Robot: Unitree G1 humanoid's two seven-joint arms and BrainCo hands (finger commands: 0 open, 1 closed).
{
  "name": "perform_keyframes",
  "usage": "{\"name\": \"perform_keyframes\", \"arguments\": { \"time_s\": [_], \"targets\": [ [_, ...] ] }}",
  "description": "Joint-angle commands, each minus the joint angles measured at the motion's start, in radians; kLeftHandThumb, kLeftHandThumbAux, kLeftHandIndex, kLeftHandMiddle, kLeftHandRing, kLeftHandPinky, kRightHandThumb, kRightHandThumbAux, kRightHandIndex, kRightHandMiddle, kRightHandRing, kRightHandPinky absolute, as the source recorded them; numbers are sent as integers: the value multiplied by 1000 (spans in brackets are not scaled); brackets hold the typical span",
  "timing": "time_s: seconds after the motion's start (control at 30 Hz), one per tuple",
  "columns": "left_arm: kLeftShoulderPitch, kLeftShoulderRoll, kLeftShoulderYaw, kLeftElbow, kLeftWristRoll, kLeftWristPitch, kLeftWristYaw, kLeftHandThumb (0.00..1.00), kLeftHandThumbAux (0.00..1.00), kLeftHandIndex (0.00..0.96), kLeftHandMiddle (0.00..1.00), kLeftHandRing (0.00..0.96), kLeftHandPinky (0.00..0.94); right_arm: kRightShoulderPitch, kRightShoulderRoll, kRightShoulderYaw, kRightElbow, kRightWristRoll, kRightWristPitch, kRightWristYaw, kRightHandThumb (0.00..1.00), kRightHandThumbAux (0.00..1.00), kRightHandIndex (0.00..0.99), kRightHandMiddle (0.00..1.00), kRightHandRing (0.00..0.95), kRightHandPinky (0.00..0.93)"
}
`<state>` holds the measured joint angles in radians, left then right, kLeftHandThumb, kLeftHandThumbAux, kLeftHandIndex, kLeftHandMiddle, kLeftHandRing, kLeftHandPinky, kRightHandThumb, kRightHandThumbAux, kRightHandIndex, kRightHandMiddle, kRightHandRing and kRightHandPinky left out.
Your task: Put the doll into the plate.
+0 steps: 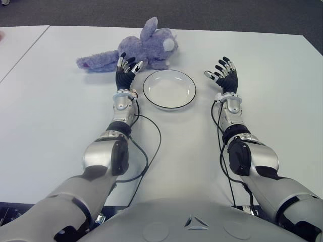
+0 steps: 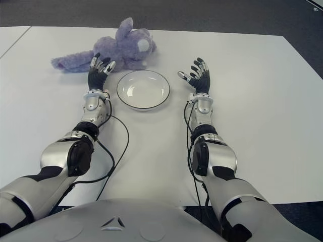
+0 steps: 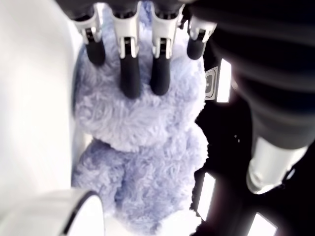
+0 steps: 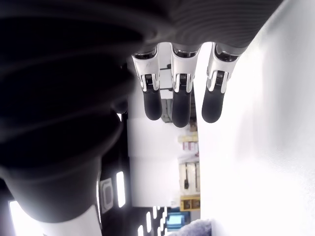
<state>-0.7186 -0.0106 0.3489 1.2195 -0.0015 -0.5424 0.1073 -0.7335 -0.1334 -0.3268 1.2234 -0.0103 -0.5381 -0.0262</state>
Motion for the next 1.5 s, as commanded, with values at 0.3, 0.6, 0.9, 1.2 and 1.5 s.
{"name": "perform_keyframes", "arguments": {
  "time_s": [0.3, 0.6, 0.9, 1.2, 1.5],
  "targets": [
    [253, -100, 35, 82, -20, -188, 217, 0, 641, 70, 96, 96, 95, 229, 100, 2, 136, 2, 115, -11, 0, 887, 127, 155, 173, 217],
    [160, -70, 147, 66, -117, -406, 295, 7, 641, 67, 72, 77, 86, 227, 103, 6, 136, -1, 116, -14, 0, 895, 126, 155, 171, 218],
    [68, -33, 146, 13, -17, -656, 500, 70, 600, 47, 51, 49, 55, 223, 108, 1, 136, 7, 121, -8, 0, 911, 128, 157, 173, 219],
    [24, -19, 136, -32, 137, -783, 673, 112, 584, 39, 46, 35, 55, 217, 113, 0, 137, 7, 123, -9, 0, 917, 123, 153, 168, 214],
    [-96, 59, 103, 0, 188, -721, 746, 149, 585, 47, 59, 46, 73, 211, 116, 1, 138, 5, 136, -17, 0, 913, 126, 155, 171, 217]
  ]
}}
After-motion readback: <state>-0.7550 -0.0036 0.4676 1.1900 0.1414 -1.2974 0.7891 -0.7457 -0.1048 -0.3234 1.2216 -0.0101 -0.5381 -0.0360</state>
